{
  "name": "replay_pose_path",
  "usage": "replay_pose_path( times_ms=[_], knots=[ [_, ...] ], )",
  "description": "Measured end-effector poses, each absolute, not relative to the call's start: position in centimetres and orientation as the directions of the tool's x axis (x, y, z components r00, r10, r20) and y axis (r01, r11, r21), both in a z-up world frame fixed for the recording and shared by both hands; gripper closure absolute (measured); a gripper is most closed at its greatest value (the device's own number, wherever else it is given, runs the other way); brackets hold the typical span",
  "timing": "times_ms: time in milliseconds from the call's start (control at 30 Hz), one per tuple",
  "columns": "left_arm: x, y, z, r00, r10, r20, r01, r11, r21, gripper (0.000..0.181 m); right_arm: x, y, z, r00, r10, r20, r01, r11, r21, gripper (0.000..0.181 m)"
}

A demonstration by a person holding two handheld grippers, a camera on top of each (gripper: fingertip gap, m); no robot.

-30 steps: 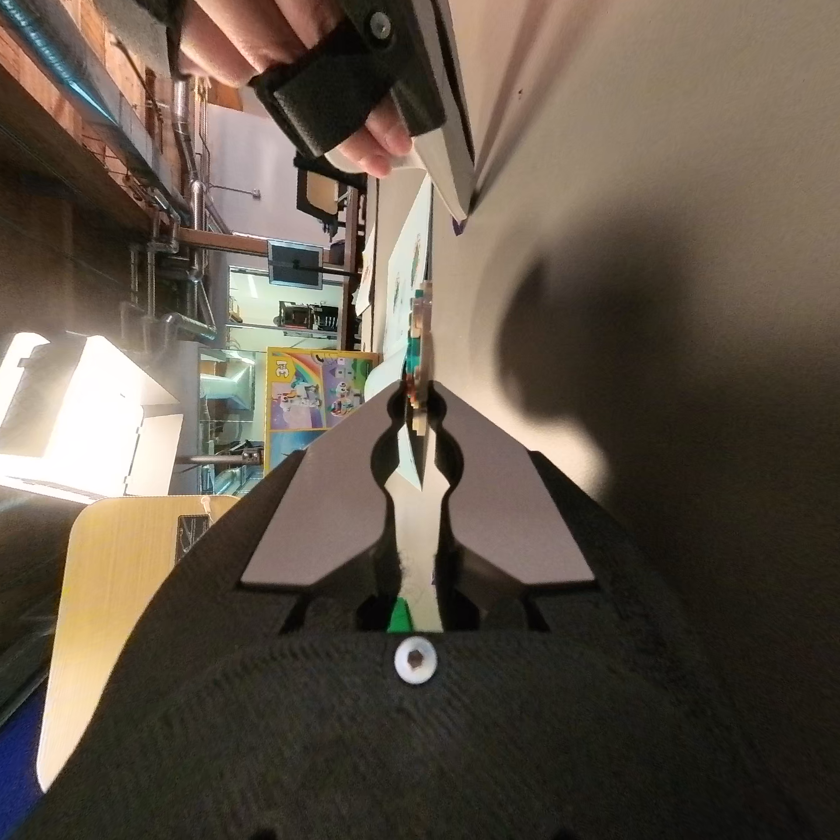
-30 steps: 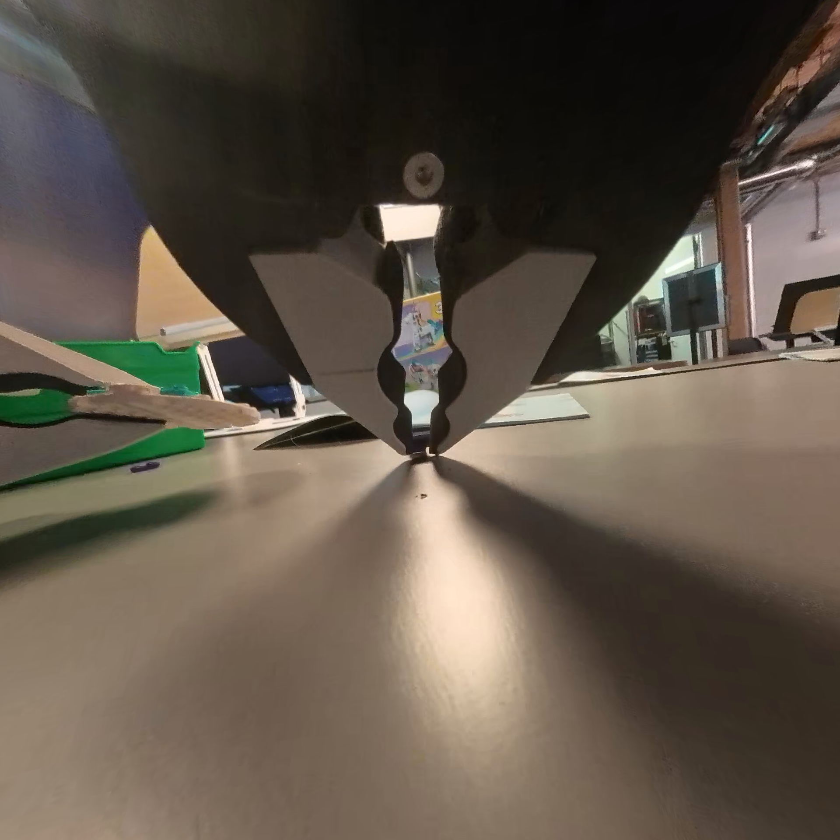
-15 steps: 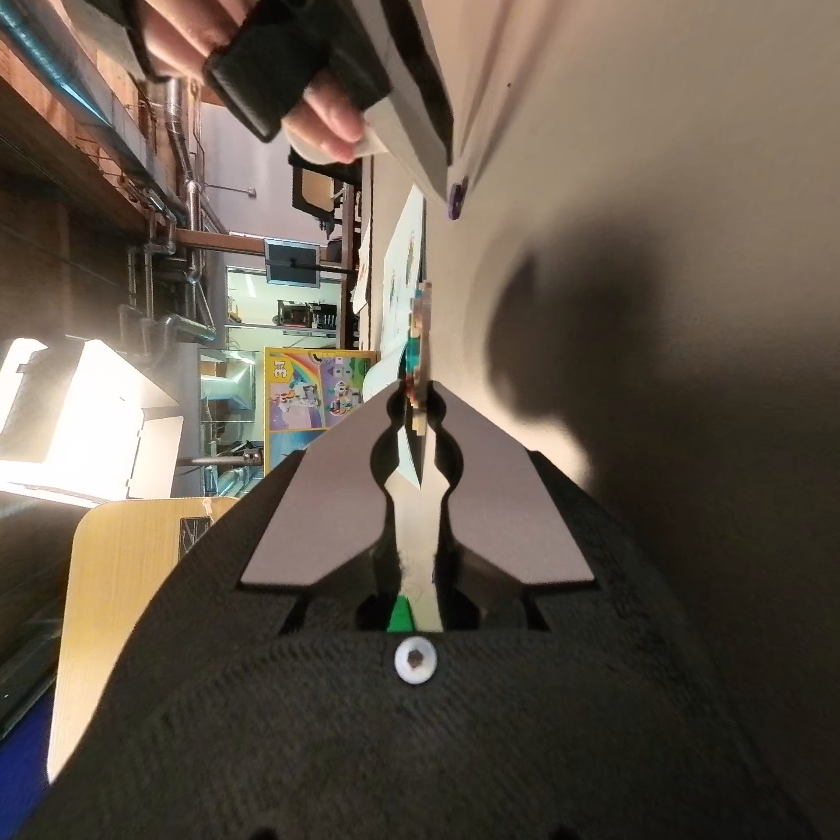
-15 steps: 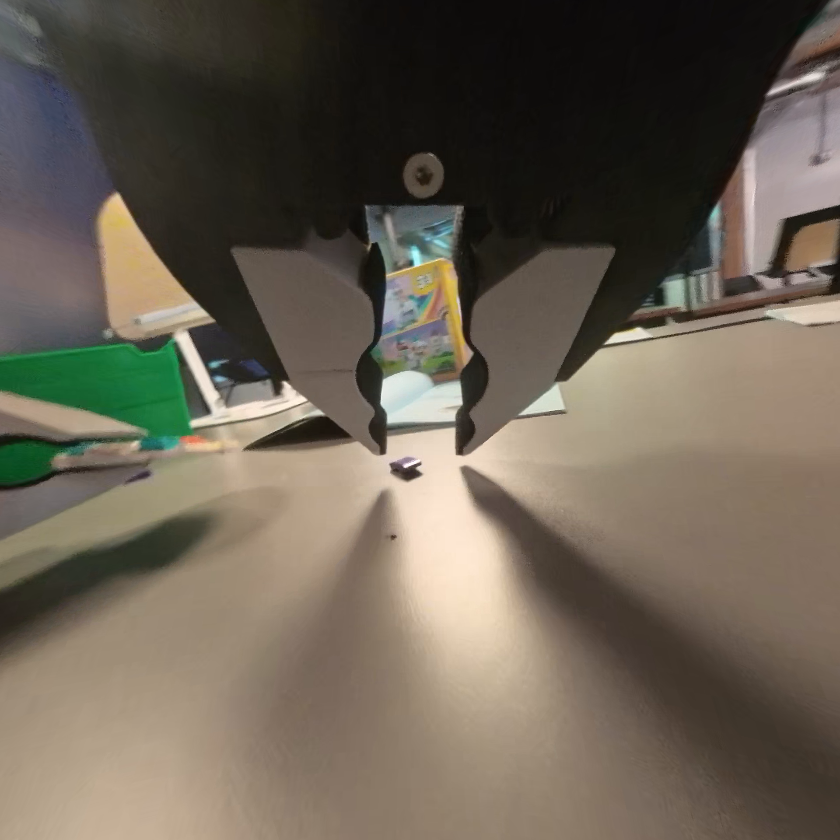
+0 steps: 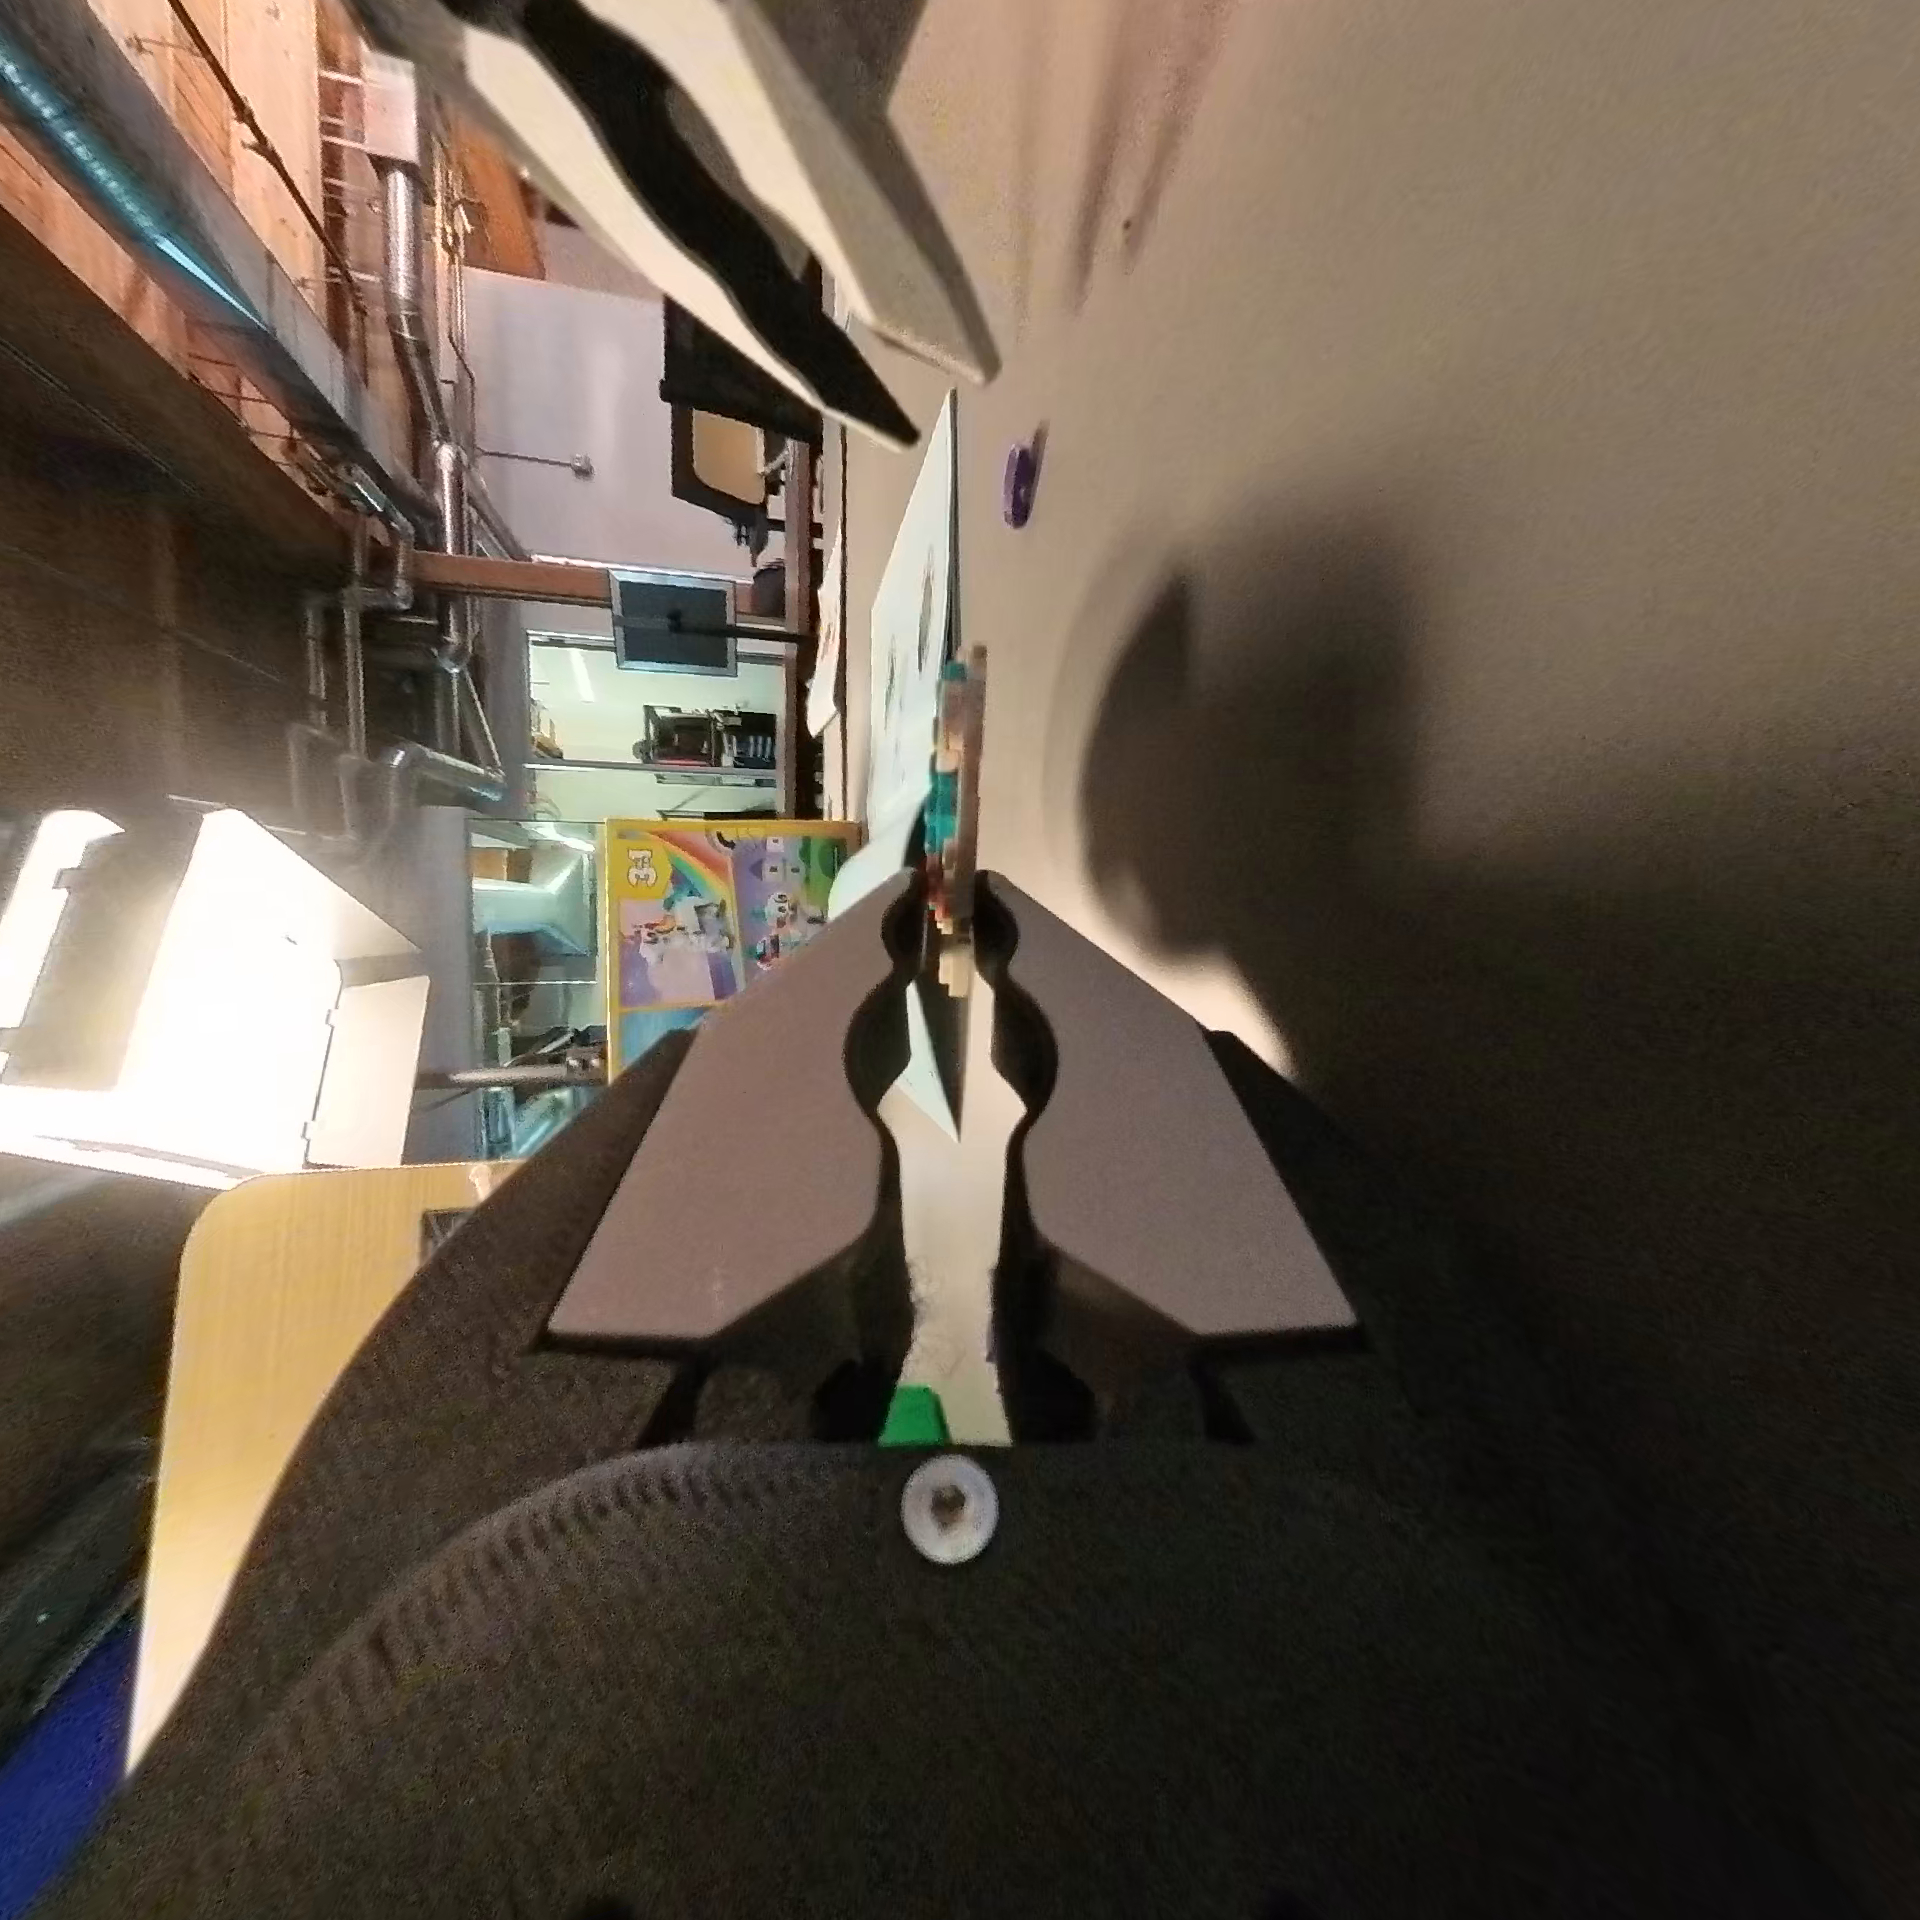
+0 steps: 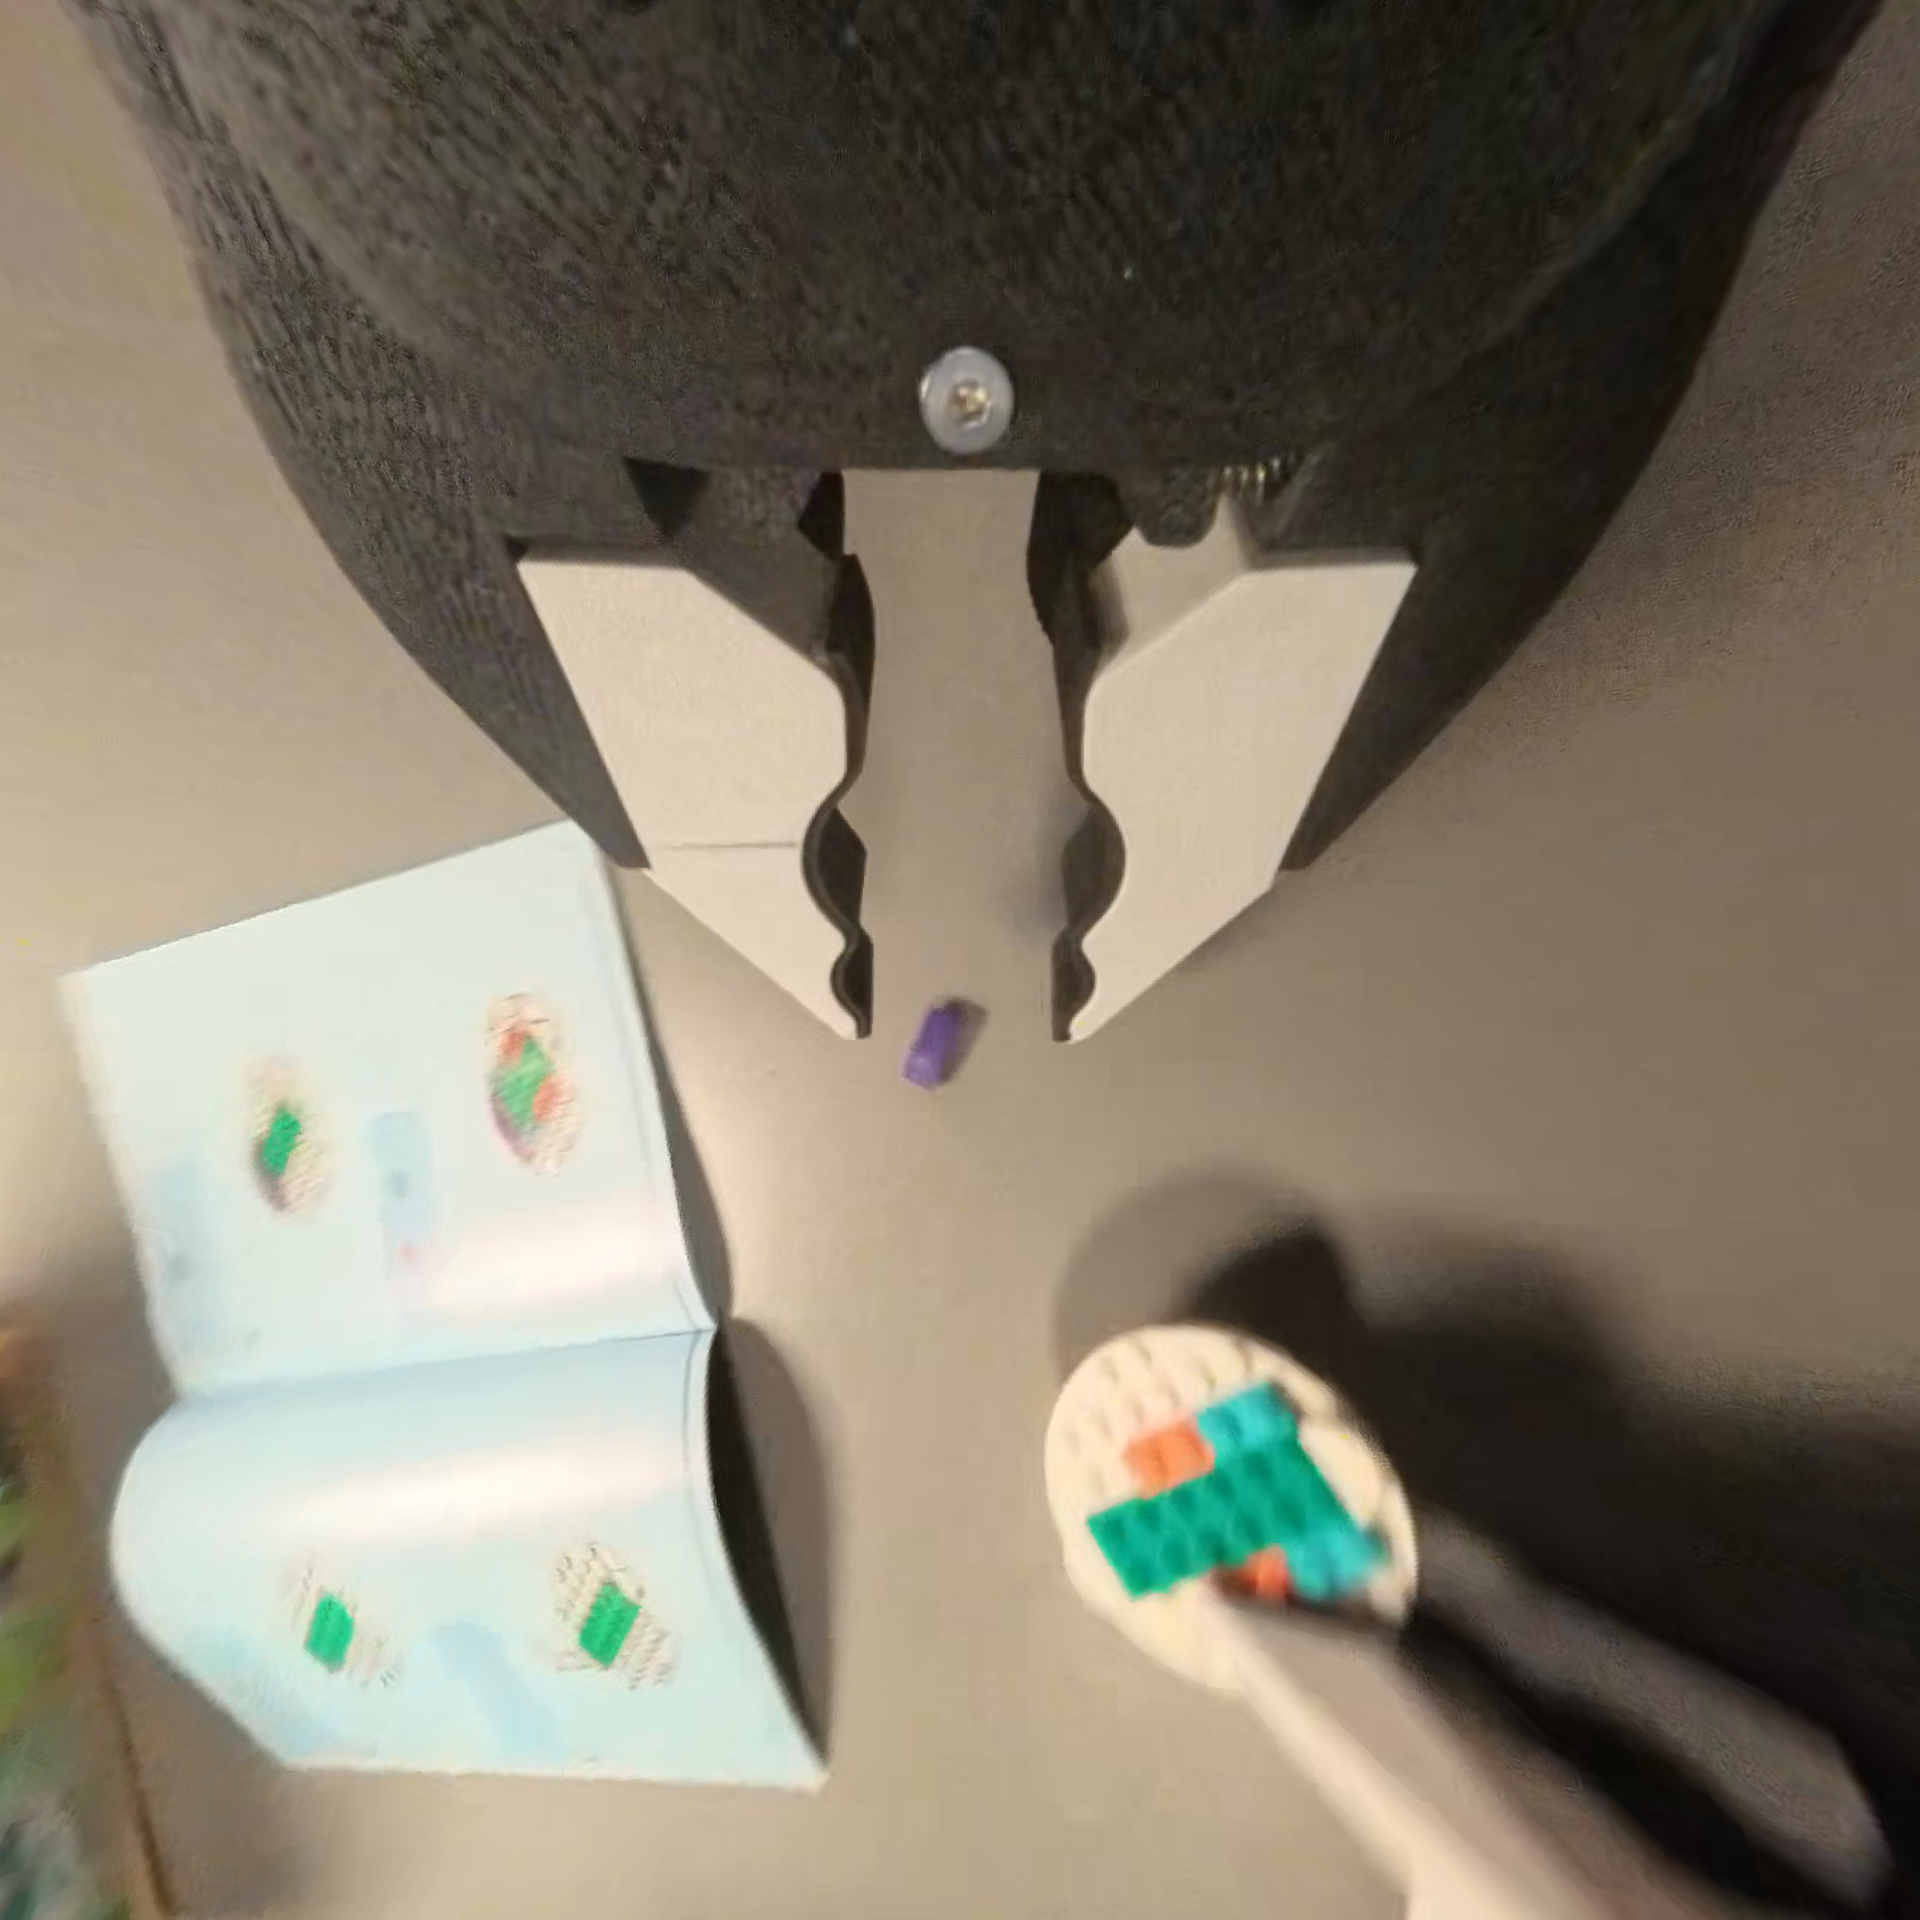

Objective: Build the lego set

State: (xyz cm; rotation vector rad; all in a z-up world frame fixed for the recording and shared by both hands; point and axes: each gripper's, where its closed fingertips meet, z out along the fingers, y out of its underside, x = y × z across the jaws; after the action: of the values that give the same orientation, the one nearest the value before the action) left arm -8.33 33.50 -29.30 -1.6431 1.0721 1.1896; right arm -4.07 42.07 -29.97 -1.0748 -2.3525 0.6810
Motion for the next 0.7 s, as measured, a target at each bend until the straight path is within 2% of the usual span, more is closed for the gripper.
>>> replay_pose_path(
  times_ms=[67, 133, 267, 467, 533, 633, 700],
  knots=[
    [-8.1, 33.6, -29.1, 0.179, -0.158, -0.971, -0.949, -0.289, -0.128, 0.174, -4.4, 42.1, -30.0, -0.456, 0.889, 0.047, 0.625, 0.358, -0.694, 0.153],
    [-7.9, 33.6, -28.9, 0.167, -0.147, -0.975, -0.953, -0.278, -0.122, 0.174, -4.5, 42.2, -30.2, -0.367, 0.927, -0.080, 0.653, 0.195, -0.731, 0.154],
    [-7.4, 33.6, -28.7, 0.141, -0.135, -0.981, -0.961, -0.257, -0.102, 0.174, -5.3, 42.7, -30.5, -0.292, 0.935, -0.204, 0.626, 0.025, -0.780, 0.157],
    [-7.3, 33.7, -29.0, 0.128, -0.151, -0.980, -0.963, -0.257, -0.086, 0.174, -5.4, 42.1, -31.6, -0.345, 0.924, -0.164, 0.644, 0.106, -0.757, 0.162],
    [-7.3, 33.7, -29.0, 0.127, -0.150, -0.981, -0.963, -0.254, -0.086, 0.174, -5.5, 42.2, -31.7, -0.356, 0.924, -0.142, 0.645, 0.133, -0.752, 0.172],
    [-7.0, 33.7, -28.9, 0.121, -0.150, -0.981, -0.968, -0.238, -0.083, 0.174, -5.6, 41.9, -31.7, -0.385, 0.913, -0.133, 0.650, 0.166, -0.742, 0.175],
    [-6.4, 33.6, -29.0, 0.120, -0.165, -0.979, -0.975, -0.205, -0.085, 0.174, -5.9, 40.3, -30.1, -0.487, 0.862, -0.139, 0.584, 0.204, -0.785, 0.175]
  ],
)
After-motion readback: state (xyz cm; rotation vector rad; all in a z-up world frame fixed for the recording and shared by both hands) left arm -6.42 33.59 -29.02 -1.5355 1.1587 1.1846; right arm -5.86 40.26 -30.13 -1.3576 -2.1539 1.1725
